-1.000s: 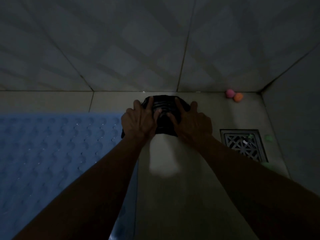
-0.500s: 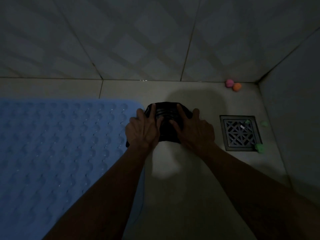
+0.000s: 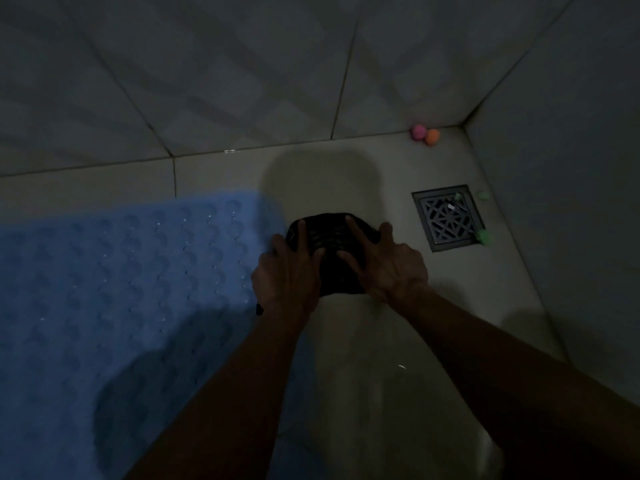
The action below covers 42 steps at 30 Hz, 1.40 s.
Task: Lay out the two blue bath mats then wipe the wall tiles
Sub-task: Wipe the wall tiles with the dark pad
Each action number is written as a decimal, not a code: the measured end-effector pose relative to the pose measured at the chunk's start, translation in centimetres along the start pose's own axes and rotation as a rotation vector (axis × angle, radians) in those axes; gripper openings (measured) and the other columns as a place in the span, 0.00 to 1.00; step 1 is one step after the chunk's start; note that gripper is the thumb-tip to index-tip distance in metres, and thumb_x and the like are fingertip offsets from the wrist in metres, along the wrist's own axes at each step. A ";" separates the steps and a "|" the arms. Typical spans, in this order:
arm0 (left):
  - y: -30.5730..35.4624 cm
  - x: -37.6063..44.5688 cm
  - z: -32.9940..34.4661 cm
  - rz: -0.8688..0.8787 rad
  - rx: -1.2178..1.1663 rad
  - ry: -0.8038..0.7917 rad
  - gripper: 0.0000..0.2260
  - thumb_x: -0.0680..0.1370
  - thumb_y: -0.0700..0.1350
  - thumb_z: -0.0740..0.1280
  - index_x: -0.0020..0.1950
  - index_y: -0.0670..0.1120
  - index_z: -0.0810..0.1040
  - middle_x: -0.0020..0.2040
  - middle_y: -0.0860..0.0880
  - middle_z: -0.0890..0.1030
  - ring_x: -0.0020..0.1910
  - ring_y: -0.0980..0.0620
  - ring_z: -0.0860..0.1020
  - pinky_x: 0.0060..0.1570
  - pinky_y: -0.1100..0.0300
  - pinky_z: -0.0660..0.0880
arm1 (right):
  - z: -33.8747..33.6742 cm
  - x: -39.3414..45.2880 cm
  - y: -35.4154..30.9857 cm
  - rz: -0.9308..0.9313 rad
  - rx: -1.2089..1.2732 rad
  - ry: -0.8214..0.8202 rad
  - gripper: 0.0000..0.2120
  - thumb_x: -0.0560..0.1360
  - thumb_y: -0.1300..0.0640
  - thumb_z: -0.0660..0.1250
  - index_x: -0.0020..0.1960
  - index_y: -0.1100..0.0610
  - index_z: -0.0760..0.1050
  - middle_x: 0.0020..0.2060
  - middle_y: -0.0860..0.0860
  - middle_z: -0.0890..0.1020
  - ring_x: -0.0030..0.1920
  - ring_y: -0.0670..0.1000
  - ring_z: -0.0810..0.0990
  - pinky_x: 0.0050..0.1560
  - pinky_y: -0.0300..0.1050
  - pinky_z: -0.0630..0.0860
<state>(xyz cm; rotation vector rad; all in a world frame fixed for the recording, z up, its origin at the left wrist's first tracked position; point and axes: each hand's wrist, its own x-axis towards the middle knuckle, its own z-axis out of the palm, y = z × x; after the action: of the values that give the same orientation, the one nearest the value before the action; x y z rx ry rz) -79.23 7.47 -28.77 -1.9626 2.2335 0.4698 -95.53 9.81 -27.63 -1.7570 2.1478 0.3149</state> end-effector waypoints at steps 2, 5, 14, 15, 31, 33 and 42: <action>-0.2 -0.9 0.0 0.027 0.010 -0.001 0.28 0.84 0.62 0.47 0.82 0.54 0.48 0.73 0.40 0.64 0.61 0.38 0.75 0.53 0.48 0.74 | 0.1 -1.4 -0.3 0.028 0.018 -0.012 0.33 0.80 0.31 0.46 0.81 0.38 0.40 0.74 0.60 0.60 0.54 0.64 0.80 0.46 0.49 0.71; -0.8 -2.2 0.2 0.067 0.018 -0.022 0.29 0.84 0.62 0.47 0.82 0.54 0.47 0.74 0.40 0.62 0.60 0.38 0.75 0.53 0.48 0.74 | 0.4 -2.8 -0.6 0.068 -0.002 -0.044 0.33 0.80 0.31 0.46 0.81 0.38 0.40 0.76 0.60 0.58 0.56 0.64 0.80 0.49 0.50 0.74; -0.3 -5.9 1.1 0.018 0.043 -0.140 0.30 0.84 0.63 0.46 0.82 0.56 0.41 0.77 0.41 0.60 0.63 0.40 0.74 0.55 0.49 0.73 | 2.0 -6.5 0.4 0.052 0.038 -0.050 0.33 0.80 0.31 0.47 0.80 0.36 0.39 0.73 0.60 0.62 0.55 0.63 0.80 0.47 0.50 0.72; -0.1 -6.1 1.1 0.013 0.051 -0.133 0.30 0.83 0.63 0.46 0.82 0.56 0.42 0.75 0.41 0.62 0.62 0.40 0.74 0.53 0.49 0.73 | 2.3 -6.6 0.6 0.055 0.064 -0.050 0.33 0.80 0.30 0.47 0.80 0.36 0.39 0.72 0.60 0.62 0.55 0.63 0.79 0.47 0.49 0.71; 2.2 -15.4 4.0 -0.066 0.207 -0.050 0.29 0.83 0.65 0.49 0.82 0.56 0.50 0.68 0.39 0.71 0.47 0.41 0.80 0.37 0.53 0.72 | 6.4 -13.4 3.9 -0.086 0.168 -0.091 0.34 0.79 0.30 0.48 0.80 0.37 0.38 0.76 0.62 0.59 0.51 0.61 0.80 0.43 0.48 0.70; 2.5 -16.4 4.1 -0.113 0.173 -0.101 0.30 0.83 0.65 0.47 0.82 0.57 0.43 0.72 0.39 0.67 0.54 0.40 0.79 0.45 0.49 0.75 | 6.7 -14.1 4.2 -0.095 0.122 -0.113 0.35 0.80 0.30 0.47 0.80 0.38 0.36 0.77 0.62 0.56 0.53 0.61 0.80 0.43 0.47 0.70; 4.2 -21.0 3.9 -0.214 0.223 -0.182 0.31 0.83 0.65 0.48 0.82 0.57 0.40 0.70 0.40 0.67 0.56 0.39 0.78 0.45 0.52 0.71 | 7.8 -17.8 5.3 -0.190 0.152 -0.137 0.35 0.80 0.31 0.47 0.80 0.39 0.35 0.79 0.63 0.51 0.59 0.62 0.79 0.55 0.50 0.75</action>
<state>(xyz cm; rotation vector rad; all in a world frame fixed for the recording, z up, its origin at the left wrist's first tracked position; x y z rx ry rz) -80.72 28.94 -25.50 -1.9290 1.8538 0.3406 -96.70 29.88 -27.86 -1.7806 1.8429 0.2102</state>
